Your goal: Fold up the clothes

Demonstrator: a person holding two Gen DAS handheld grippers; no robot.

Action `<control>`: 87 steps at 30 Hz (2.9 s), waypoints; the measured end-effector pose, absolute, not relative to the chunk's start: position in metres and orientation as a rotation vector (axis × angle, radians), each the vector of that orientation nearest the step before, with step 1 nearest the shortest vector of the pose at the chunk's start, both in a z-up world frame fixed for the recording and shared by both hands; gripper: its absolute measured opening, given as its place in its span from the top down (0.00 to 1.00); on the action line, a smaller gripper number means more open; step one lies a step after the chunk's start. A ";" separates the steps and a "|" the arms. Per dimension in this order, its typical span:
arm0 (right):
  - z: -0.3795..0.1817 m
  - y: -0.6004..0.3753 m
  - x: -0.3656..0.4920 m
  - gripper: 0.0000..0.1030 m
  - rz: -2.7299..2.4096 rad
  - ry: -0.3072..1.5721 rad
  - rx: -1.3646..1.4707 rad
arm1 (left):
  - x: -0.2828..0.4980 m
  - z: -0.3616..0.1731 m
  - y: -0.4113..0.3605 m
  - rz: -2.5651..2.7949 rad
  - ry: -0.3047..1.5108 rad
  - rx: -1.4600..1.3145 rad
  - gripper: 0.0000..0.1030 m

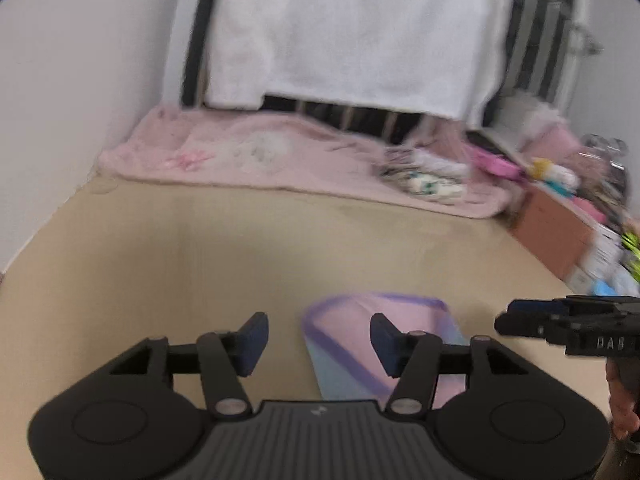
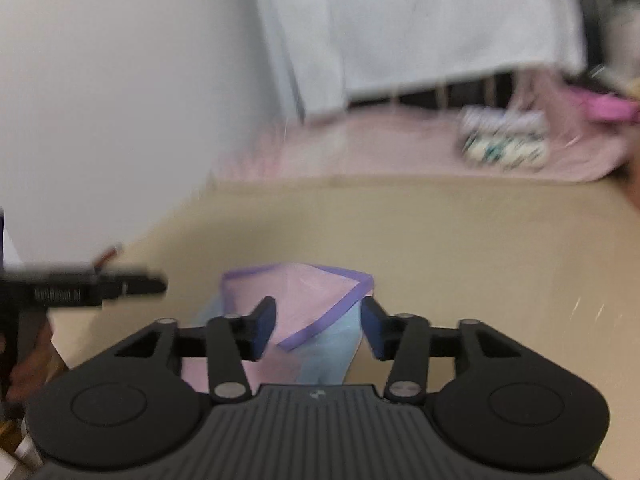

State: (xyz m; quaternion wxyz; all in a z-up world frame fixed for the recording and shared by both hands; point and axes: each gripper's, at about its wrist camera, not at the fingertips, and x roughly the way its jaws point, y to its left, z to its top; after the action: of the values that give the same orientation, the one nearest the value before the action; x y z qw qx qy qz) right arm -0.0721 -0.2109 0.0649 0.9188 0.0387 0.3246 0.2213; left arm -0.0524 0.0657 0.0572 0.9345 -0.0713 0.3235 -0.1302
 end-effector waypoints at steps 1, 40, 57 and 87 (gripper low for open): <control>0.065 -0.208 -0.054 0.54 0.461 0.702 0.051 | -0.037 0.055 0.062 -0.267 0.696 -0.152 0.48; 0.032 -0.220 -0.159 0.61 0.557 0.468 0.133 | -0.174 0.037 0.038 -0.341 0.523 -0.217 0.55; -0.008 -0.260 -0.132 0.95 0.500 0.765 0.661 | -0.184 0.029 0.022 -0.235 0.471 -0.145 0.51; 0.018 -0.149 -0.187 0.59 0.754 0.484 -0.386 | -0.229 0.018 0.038 -0.329 0.445 -0.048 0.48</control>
State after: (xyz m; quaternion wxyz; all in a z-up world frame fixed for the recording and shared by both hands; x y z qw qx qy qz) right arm -0.1868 -0.1485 0.0180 0.8834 -0.1857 0.2327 0.3620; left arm -0.2290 0.0377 0.0181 0.9617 -0.0235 0.2196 -0.1622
